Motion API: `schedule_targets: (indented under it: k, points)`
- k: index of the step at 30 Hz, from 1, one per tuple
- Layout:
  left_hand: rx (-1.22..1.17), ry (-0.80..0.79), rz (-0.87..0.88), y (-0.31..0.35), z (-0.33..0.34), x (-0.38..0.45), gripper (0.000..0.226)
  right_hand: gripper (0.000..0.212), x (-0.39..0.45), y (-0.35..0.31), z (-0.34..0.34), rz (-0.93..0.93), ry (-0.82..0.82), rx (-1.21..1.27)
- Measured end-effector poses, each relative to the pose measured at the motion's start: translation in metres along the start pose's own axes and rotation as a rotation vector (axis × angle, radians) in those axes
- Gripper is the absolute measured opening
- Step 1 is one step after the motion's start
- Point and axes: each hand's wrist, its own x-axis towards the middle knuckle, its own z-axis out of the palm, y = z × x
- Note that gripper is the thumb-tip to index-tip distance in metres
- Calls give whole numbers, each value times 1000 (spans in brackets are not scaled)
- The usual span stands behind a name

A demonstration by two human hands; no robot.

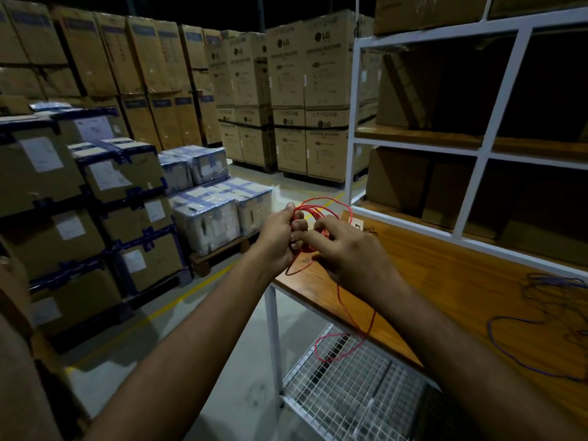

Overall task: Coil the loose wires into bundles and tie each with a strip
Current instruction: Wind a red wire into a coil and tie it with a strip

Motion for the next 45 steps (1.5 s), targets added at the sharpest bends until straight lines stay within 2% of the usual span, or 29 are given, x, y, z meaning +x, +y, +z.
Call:
schedule_targets:
  k: [4,7,10,13,16,19,22,24,26,29,31,35,37,40,45]
  points:
    - [-13,-22,-32,-1,-4,3,39,15,-3,8,9,72,48,152]
    - [-32,-30,-51,-2,-11,7,39,11,-2,15,5,321,197,422]
    - [-52,-49,-73,-4,-15,11,38,19,0,25,2,538,308,497]
    - [-39,-45,-75,-5,-13,12,38,16,-2,31,2,550,263,531]
    - [-44,-59,-86,-4,-8,8,39,13,-2,32,6,597,150,539]
    - [-65,-52,-95,-4,-5,8,40,30,-3,33,8,687,71,619]
    - [-122,-46,-110,-4,-6,13,40,53,-6,32,5,843,109,873]
    - [-145,-52,-113,-3,-7,14,39,59,-9,32,5,949,33,1019]
    - [-157,-64,-115,-1,-8,14,39,50,-10,32,8,1006,-76,1153]
    - [-164,-72,-126,0,-8,14,40,38,-10,35,14,1136,-46,1360]
    - [-166,-71,-133,0,-9,13,40,36,-10,39,19,1136,-86,1343]
    - [-139,-56,-124,1,-6,11,40,34,-14,39,28,963,-218,1095]
    - [-132,-48,-116,2,-5,10,39,32,-13,37,32,923,-198,986]
    - [-127,-37,-112,5,-6,11,37,12,-12,35,36,846,-167,823]
    - [-87,-25,-77,10,-9,9,34,8,-20,33,42,901,-95,731]
